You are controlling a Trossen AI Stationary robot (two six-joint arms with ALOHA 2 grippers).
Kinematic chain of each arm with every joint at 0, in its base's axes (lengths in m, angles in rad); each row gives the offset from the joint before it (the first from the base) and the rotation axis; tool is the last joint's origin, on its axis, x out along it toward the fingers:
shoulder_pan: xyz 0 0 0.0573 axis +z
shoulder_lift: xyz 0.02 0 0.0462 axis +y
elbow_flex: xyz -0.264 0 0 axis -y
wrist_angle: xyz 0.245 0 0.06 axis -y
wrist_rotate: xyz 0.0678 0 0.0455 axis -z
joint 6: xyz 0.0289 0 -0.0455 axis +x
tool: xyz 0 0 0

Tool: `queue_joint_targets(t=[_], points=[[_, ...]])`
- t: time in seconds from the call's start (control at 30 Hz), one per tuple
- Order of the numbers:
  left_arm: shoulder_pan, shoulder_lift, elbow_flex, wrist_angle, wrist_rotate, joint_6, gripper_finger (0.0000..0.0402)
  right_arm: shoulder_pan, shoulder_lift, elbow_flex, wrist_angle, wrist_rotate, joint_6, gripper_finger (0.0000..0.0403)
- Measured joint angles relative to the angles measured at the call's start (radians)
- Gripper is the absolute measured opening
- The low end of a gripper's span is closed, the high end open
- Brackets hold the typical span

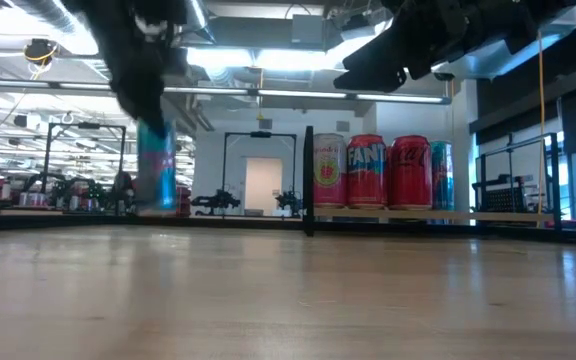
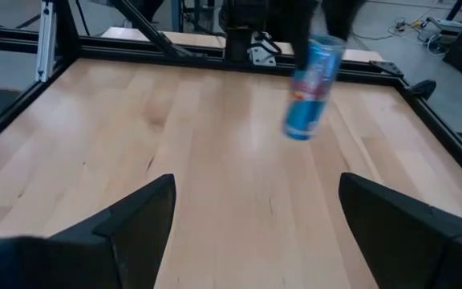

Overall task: Place canned beverage on shelf
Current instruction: Put the blue soda can on the shelf aligned with the other blue soda can

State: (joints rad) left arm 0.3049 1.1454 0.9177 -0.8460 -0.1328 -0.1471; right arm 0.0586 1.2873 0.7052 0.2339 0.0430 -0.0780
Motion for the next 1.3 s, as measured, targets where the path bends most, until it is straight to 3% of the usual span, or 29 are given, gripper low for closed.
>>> queue_joint_targets(t=[0.27,0.5,0.73,0.93,1.3], points=[[-0.304,0.072,0.082,0.162,0.102,0.018,0.0196,0.000,0.025,0.001,0.003,0.000,-0.003,0.0335],[-0.470,0.303,0.222,0.184,0.091,0.003,0.0196,0.000,0.068,0.001,0.014,-0.001,0.001,0.0335],[-0.525,0.514,0.323,0.192,0.052,0.001,0.0196,0.000,0.100,0.000,0.010,-0.001,0.012,0.0335],[-0.551,0.564,0.362,0.206,0.041,0.002,0.0199,0.000,0.100,0.000,0.004,-0.011,0.022,0.0335],[-0.602,0.569,0.422,0.189,0.024,0.026,0.0288,0.000,0.100,0.000,0.004,-0.010,0.022,0.0335]])
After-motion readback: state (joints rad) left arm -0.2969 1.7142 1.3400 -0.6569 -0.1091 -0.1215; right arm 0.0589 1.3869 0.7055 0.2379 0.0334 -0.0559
